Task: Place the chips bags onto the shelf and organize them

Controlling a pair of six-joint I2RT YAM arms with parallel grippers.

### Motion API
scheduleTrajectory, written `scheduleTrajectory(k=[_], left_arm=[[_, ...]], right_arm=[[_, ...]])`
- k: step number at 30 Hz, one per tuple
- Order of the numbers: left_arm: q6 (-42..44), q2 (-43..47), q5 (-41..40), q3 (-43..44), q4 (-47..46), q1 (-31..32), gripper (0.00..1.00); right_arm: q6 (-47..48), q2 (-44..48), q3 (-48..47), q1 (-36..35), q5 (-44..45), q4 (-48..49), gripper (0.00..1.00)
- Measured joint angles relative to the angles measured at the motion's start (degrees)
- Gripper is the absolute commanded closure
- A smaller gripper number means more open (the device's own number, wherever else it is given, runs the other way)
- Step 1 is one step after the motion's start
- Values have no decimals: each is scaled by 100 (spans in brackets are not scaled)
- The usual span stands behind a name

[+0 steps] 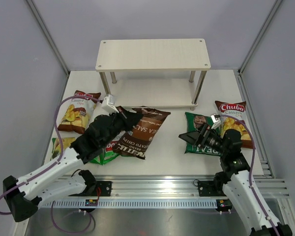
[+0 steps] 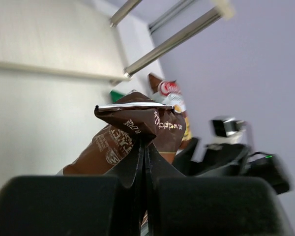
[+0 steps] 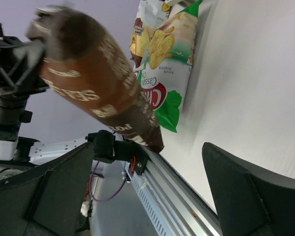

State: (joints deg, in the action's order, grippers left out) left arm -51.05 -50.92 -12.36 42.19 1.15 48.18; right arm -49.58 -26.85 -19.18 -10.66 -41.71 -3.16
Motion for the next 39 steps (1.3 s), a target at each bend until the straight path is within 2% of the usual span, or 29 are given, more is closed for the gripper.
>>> scheduleTrajectory(k=[5, 10, 14, 21, 25, 29, 35, 39], left_arm=[[-50, 297, -306, 811, 271, 57, 100], [-275, 310, -457, 1526, 52, 85, 100], [-706, 472, -640, 1410, -726, 164, 100], [-1196, 459, -1091, 1344, -1602, 546, 100], [-1429, 420, -1224, 1335, -1873, 688, 100], [-1698, 435, -1342, 1167, -2223, 835, 100], [-2092, 468, -1499, 938, -2312, 986, 100], [-2264, 647, -1609, 855, -2354, 1036, 100]], right_arm=[[-616, -654, 476, -481, 48, 1829, 1], [-433, -1169, 450, -1954, 723, 3244, 1], [138, -1888, 428, -3285, 1635, 4454, 1], [807, -3689, 142, -4315, 2559, 6625, 1], [1003, -4474, -90, -4605, 2951, 7241, 0], [1314, -4874, -420, -4909, 3353, 7298, 0], [1829, -4787, -852, -5139, 3707, 7493, 0], [2098, -4594, -857, -5141, 3818, 7493, 6]])
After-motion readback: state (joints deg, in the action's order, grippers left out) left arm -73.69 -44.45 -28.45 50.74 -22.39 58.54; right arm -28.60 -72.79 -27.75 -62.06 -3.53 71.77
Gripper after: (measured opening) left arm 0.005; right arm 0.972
